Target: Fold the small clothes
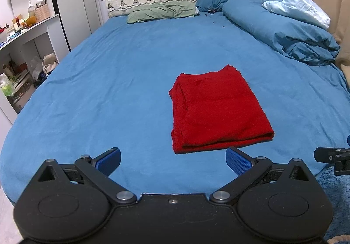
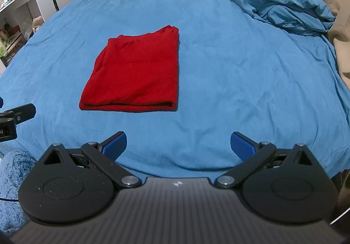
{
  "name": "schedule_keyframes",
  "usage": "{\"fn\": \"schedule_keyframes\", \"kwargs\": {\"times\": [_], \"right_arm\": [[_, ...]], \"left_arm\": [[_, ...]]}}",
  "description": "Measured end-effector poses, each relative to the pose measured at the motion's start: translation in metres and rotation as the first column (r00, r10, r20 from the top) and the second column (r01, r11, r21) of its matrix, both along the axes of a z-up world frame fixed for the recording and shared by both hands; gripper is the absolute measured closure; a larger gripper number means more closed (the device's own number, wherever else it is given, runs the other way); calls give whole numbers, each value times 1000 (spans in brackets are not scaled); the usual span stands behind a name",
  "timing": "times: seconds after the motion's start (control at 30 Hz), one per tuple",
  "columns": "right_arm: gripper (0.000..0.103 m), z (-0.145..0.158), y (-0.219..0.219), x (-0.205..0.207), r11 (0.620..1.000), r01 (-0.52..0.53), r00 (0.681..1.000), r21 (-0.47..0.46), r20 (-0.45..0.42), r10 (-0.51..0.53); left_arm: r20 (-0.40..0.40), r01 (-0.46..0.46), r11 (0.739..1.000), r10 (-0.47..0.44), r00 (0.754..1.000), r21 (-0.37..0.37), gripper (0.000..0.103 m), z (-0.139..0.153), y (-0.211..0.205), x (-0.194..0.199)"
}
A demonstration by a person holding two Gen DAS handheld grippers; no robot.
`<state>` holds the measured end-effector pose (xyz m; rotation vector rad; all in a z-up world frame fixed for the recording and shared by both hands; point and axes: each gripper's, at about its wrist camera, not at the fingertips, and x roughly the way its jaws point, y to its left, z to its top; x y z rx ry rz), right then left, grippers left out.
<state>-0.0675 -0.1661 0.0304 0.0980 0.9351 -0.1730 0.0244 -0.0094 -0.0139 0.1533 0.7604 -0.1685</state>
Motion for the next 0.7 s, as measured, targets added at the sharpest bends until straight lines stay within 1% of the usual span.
{"fn": "schedule_keyframes", "kwargs": {"times": [0.7], "right_arm": [[0,1,6,-1,1000,10,1000,-21,6,-9]], "left_arm": [[12,1,1000,0,1000,-12,0,2,1,0]]}}
